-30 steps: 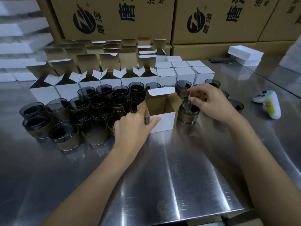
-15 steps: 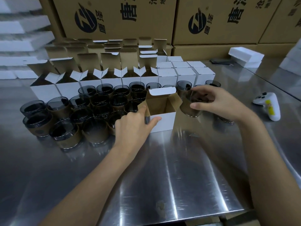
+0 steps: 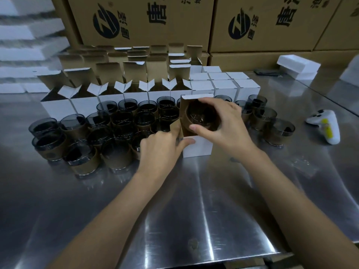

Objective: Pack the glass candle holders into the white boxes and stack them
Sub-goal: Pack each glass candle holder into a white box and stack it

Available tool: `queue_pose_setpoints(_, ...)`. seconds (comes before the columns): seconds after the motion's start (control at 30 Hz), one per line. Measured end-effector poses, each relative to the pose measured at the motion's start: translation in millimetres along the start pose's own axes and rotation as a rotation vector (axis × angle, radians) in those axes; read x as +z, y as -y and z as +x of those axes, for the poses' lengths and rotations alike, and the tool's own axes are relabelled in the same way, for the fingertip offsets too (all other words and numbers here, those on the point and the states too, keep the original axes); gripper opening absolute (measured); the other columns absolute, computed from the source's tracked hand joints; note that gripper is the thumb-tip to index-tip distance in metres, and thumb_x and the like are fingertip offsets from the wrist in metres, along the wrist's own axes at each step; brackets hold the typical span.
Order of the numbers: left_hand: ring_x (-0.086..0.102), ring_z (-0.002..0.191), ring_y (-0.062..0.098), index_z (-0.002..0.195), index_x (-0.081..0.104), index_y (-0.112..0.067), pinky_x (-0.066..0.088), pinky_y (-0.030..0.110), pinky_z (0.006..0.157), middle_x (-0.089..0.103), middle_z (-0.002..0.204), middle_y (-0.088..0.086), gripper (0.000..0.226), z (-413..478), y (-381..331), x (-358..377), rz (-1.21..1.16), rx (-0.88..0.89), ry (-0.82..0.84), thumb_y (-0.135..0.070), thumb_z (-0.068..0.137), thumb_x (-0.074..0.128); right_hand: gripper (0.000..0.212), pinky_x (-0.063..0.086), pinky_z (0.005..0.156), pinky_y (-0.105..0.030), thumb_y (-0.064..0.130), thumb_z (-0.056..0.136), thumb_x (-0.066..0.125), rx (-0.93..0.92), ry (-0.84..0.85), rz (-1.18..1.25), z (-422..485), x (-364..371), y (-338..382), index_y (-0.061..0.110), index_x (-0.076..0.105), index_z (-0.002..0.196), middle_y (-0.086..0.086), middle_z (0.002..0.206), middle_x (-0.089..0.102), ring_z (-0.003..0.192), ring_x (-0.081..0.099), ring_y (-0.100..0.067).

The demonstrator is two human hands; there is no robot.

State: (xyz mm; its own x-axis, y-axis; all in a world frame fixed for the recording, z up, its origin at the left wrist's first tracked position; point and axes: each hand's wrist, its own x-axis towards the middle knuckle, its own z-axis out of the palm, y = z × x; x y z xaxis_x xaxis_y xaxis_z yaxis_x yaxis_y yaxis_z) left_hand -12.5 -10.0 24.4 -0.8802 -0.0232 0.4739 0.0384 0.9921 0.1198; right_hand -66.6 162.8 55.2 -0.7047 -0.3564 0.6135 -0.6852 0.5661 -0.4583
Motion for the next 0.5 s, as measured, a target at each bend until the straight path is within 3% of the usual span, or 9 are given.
queue_pose_setpoints(0.07,0.067,0.083,0.030,0.137,0.047,-0.031,0.036,0.031,0.058,0.069,0.083,0.006,0.066,1,1,1,0.008,0.002,0.005,-0.072,0.087,0.032,0.055,0.019,0.107,-0.030,0.048,0.079,0.068,-0.024,-0.010,-0.031,2,3,-8,0.027,0.054,0.128,0.020,0.125,0.048,0.117,0.032,0.017)
queue_pose_setpoints(0.2,0.067,0.084,0.030,0.139,0.045,-0.030,0.043,0.034,0.062,0.069,0.086,0.007,0.068,0,0,1,0.011,-0.010,0.025,-0.072,0.087,0.031,0.042,0.014,0.107,-0.030,0.049,0.081,0.066,-0.036,0.063,-0.119,-2,8,-17,0.023,0.066,0.114,0.005,0.130,0.050,0.122,0.039,-0.005)
queue_pose_setpoints(0.37,0.067,0.081,0.026,0.137,0.045,-0.026,0.046,0.033,0.061,0.069,0.083,0.004,0.068,0,0,1,0.006,-0.016,0.023,-0.071,0.089,0.032,0.047,0.007,0.110,-0.034,0.059,0.088,0.043,-0.038,0.214,-0.259,-2,8,-22,0.026,0.071,0.104,0.009,0.128,0.058,0.125,0.041,-0.009)
queue_pose_setpoints(0.5,0.067,0.080,0.028,0.138,0.044,-0.025,0.048,0.034,0.060,0.069,0.083,0.005,0.068,-1,0,2,0.011,-0.012,0.015,-0.070,0.089,0.031,0.044,0.014,0.109,-0.038,0.056,0.093,0.041,-0.029,0.279,-0.276,-4,6,-23,0.028,0.070,0.110,0.009,0.126,0.060,0.127,0.040,-0.011)
